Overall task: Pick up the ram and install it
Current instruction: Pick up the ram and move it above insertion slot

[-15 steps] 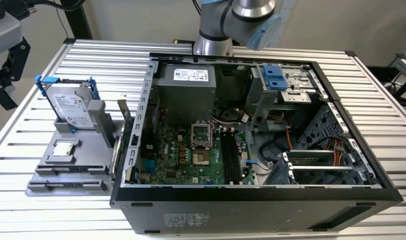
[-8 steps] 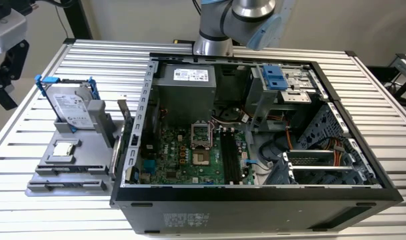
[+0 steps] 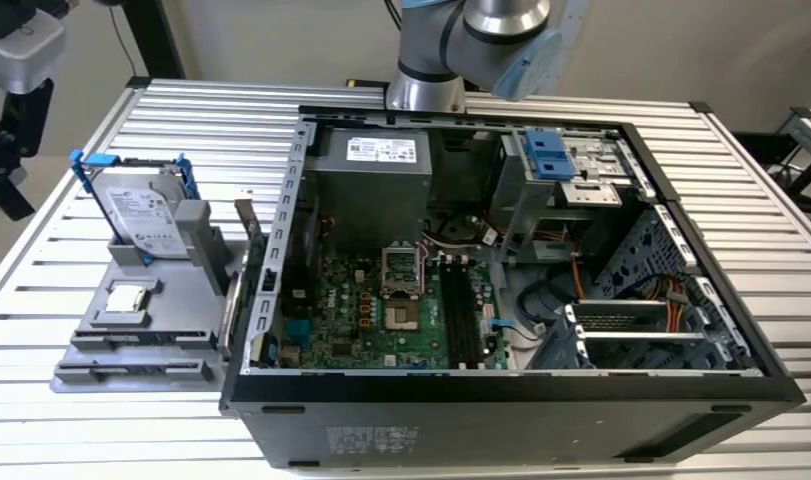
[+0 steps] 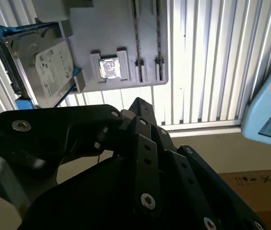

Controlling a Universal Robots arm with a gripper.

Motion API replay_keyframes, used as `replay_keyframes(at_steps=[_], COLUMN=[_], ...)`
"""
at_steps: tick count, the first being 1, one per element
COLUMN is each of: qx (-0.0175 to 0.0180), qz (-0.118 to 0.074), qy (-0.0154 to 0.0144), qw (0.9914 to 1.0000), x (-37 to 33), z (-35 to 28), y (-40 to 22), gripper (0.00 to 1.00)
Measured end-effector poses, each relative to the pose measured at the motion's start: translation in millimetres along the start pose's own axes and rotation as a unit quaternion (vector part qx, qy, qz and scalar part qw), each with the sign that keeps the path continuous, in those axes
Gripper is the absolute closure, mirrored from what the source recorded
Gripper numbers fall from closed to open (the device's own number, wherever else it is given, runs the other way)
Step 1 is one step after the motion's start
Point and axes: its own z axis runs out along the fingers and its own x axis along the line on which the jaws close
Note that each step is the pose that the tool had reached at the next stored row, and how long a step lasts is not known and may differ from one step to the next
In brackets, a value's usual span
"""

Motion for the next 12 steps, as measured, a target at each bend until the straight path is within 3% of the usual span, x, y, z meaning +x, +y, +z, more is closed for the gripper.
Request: replay_keyframes(at_steps=[4,6,9,12], qx=[0.0016,0.0013,0.0009,0.0005], qz=[-0.020,-0.038,-0.065,-0.092], qy=[0.0034,0.0041,0.0051,0.0062], qw=[0.99979,0.99929,0.99790,0.99575], x=[0.0,0.0,0.0,0.0], z=[0.0,0.0,0.0,0.0], y=[0.0,0.1,0.1,0.1], gripper=[1.00,1.00,1.00,1.00])
